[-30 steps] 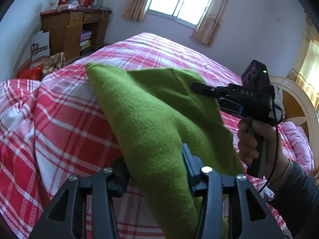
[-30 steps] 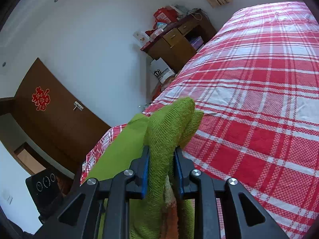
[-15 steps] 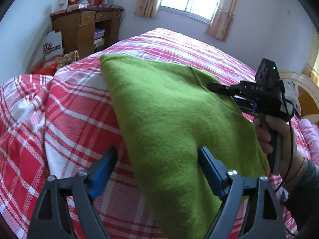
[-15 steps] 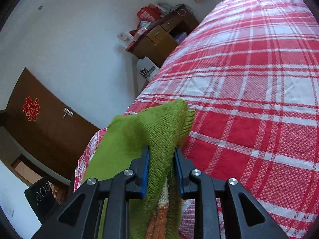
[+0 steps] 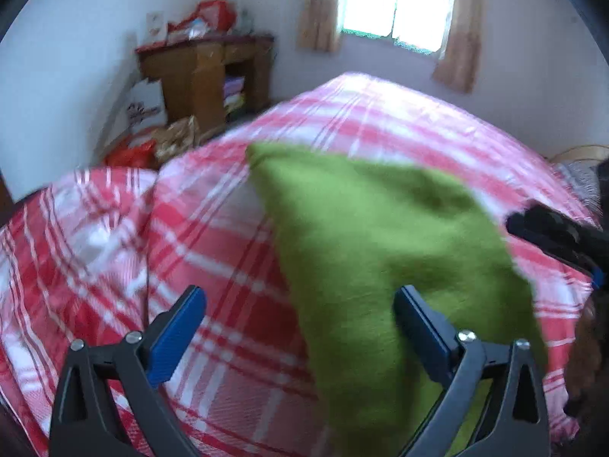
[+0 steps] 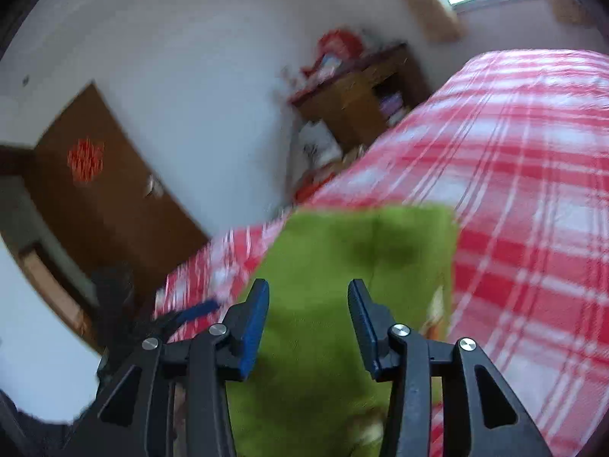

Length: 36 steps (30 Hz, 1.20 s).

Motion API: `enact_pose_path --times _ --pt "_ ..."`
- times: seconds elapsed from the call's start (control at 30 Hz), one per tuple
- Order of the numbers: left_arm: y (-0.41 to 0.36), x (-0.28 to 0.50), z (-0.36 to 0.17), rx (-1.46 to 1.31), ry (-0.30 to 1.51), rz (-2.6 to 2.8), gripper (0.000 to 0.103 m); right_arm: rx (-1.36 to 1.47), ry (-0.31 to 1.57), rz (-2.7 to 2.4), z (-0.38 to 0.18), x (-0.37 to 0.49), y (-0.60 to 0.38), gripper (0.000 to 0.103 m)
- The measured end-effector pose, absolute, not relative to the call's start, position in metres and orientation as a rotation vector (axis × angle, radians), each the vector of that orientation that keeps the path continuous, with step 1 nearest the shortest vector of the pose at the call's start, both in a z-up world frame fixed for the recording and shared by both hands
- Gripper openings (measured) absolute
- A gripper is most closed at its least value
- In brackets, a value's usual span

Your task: Fold small clothes

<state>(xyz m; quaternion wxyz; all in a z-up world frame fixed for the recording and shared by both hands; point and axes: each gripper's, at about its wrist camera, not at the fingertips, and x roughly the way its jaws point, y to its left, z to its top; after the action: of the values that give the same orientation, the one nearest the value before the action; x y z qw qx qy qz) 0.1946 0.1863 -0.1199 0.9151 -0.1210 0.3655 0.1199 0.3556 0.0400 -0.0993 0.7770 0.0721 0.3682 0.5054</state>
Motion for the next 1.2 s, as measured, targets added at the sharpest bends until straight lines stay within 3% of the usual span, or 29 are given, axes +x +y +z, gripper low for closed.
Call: enact_pose_path --times 0.1,0.23,0.43,0.57,0.77,1.2 --pt "0.203 0.194 -0.141 -0.377 0.767 0.185 0.103 0.077 0.902 0.985 -0.131 0.356 0.049 0.044" --pt "0.204 0.189 -0.144 -0.402 0.74 0.148 0.103 0.145 0.878 0.997 -0.135 0.357 0.037 0.044" --pt "0.195 0.164 -0.1 -0.356 0.683 0.268 0.103 0.109 0.743 0.859 -0.087 0.313 0.016 0.046" --pt "0.173 0.143 -0.054 -0.216 0.565 0.324 0.103 0.066 0.592 0.766 -0.051 0.275 0.002 0.065" --pt "0.163 0.131 -0.016 -0.176 0.467 0.265 0.103 0.045 0.508 0.716 -0.018 0.246 -0.009 0.065" --pt "0.171 0.124 -0.01 -0.205 0.435 0.265 0.103 0.05 0.479 0.719 -0.008 0.228 -0.009 0.066"
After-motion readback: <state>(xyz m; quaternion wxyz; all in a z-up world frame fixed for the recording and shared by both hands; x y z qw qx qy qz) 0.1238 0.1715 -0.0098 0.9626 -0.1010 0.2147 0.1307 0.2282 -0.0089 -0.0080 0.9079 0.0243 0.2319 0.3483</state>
